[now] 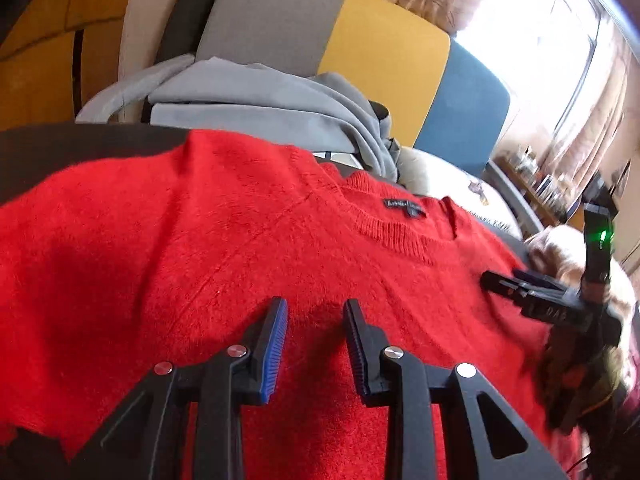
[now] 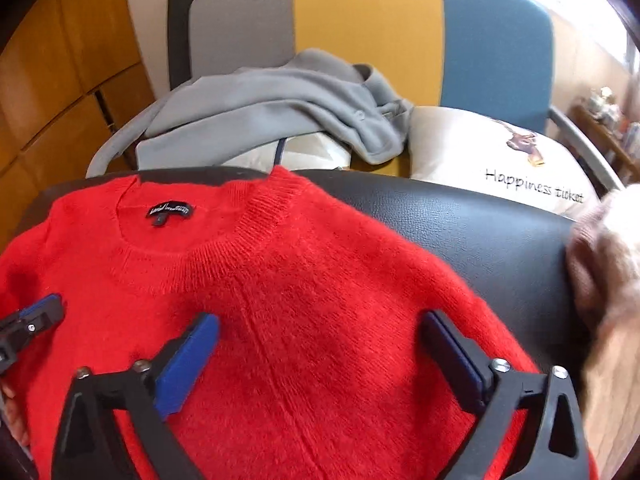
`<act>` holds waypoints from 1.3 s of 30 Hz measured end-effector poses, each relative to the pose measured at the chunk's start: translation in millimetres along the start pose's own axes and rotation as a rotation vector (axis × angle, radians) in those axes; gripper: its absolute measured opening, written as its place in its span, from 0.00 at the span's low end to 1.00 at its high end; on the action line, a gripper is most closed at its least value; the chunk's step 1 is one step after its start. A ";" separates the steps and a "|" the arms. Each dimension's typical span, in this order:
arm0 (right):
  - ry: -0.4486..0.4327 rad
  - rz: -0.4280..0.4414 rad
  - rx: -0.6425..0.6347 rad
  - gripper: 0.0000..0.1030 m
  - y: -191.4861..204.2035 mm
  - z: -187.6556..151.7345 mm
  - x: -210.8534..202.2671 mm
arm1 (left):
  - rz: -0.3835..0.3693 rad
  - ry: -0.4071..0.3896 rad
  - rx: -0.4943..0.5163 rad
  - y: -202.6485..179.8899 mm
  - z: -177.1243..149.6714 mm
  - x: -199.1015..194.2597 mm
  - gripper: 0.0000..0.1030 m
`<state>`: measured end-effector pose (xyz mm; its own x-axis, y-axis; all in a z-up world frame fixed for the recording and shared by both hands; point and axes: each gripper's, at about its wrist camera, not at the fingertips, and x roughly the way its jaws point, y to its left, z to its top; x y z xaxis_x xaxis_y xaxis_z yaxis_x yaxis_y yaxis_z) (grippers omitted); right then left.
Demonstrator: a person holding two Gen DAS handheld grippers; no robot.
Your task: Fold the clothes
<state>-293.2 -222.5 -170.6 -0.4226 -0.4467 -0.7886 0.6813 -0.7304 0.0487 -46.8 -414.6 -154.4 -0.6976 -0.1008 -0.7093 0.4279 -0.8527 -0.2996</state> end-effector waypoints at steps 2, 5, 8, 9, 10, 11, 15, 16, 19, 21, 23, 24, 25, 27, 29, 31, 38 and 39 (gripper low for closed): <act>-0.005 -0.013 -0.011 1.00 1.8 -0.1 0.9 | -0.021 0.006 -0.011 3.6 3.9 3.9 0.28; -0.005 -0.036 -0.025 1.00 4.0 0.4 -1.8 | -0.022 0.027 0.010 1.2 12.5 4.5 0.29; -0.023 -0.037 -0.048 0.89 9.0 -0.3 -21.3 | -0.053 0.021 -0.039 10.7 12.2 -20.4 0.29; -0.045 -0.019 -0.063 0.89 12.9 -2.8 -34.3 | -0.072 0.005 -0.078 19.6 8.0 -35.9 0.29; -0.061 0.016 -0.072 0.90 18.5 -11.5 -53.3 | -0.084 -0.011 -0.117 29.1 2.9 -51.7 0.29; -0.078 0.052 -0.081 0.91 24.1 -20.1 -72.3 | -0.092 -0.022 -0.148 38.2 -3.9 -65.8 0.29; -0.079 0.190 -0.076 0.93 42.4 -76.0 -131.3 | -0.097 -0.036 -0.232 70.9 -47.6 -129.2 0.30; -0.076 0.206 -0.070 0.94 46.0 -92.2 -142.7 | -0.095 -0.034 -0.233 76.0 -61.6 -145.2 0.30; -0.075 0.211 -0.033 0.94 45.4 -137.4 -167.5 | -0.098 -0.016 -0.213 87.3 -107.9 -192.9 0.32; -0.077 0.204 -0.002 0.94 42.0 -166.6 -181.4 | -0.105 0.003 -0.202 87.5 -133.0 -212.4 0.34; -0.079 0.196 0.028 0.94 38.2 -195.3 -195.0 | -0.136 0.027 -0.198 84.9 -156.2 -225.2 0.35; -0.078 0.189 0.048 0.95 33.8 -206.4 -199.8 | -0.151 0.039 -0.195 83.6 -167.9 -231.5 0.35; -0.069 0.198 0.066 0.96 29.7 -213.6 -200.8 | -0.159 0.051 -0.188 79.4 -178.8 -234.0 0.35; -0.042 0.204 0.100 0.96 25.1 -228.8 -202.0 | -0.134 0.083 -0.179 69.3 -193.8 -228.7 0.35; -0.019 0.195 0.083 0.96 27.8 -241.6 -201.4 | -0.100 0.114 -0.164 58.9 -203.7 -220.6 0.35; -0.020 0.188 0.048 0.99 29.4 -253.2 -201.7 | -0.079 0.111 -0.136 48.5 -209.6 -218.8 0.34; -0.052 0.167 -0.121 1.00 36.2 -272.3 -199.7 | 0.092 0.145 -0.064 53.7 -208.6 -221.7 0.06; -0.052 0.181 -0.109 1.00 31.9 -271.7 -200.8 | 0.102 0.147 -0.073 59.9 -209.1 -223.4 0.06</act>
<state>-24.2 -15.7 -177.3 -0.3155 -0.5939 -0.7401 0.8086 -0.5765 0.1179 254.8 -336.0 -147.3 -0.5593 -0.1041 -0.8224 0.5366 -0.8017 -0.2634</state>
